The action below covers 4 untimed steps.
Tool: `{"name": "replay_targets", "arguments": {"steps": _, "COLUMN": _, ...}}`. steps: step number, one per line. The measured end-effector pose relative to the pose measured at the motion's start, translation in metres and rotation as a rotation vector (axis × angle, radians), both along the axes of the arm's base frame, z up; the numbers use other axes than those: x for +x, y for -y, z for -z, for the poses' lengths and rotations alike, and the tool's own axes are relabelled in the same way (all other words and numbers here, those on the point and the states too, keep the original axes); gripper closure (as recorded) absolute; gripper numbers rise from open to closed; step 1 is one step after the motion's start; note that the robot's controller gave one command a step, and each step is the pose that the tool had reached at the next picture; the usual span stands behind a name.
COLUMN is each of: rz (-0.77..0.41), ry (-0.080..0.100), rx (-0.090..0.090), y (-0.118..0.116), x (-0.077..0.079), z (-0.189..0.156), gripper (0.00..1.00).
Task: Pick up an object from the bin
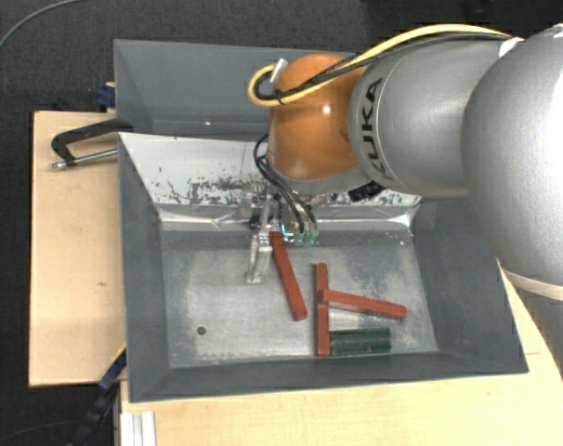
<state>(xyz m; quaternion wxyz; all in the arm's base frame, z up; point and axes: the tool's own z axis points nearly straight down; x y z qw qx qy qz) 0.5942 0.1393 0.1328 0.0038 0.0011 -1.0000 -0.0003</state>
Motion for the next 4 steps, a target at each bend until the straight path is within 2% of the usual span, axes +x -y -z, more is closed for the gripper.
{"name": "replay_targets", "arguments": {"steps": 1, "rz": -0.103, "ry": 0.005, "rx": -0.001, "y": 0.092, "x": -0.046, "z": 0.061, "gripper": 0.00}}
{"name": "replay_targets", "arguments": {"steps": 2, "rz": -0.292, "ry": 0.010, "rx": 0.001, "y": 0.118, "x": -0.100, "z": 0.061, "gripper": 0.00}}
{"name": "replay_targets", "arguments": {"steps": 3, "rz": -0.119, "ry": 0.017, "rx": -0.001, "y": 0.163, "x": -0.058, "z": 0.061, "gripper": 0.00}}
{"name": "replay_targets", "arguments": {"steps": 4, "rz": -0.120, "ry": 0.025, "rx": 0.000, "y": 0.162, "x": -0.055, "z": 0.057, "gripper": 1.00}}
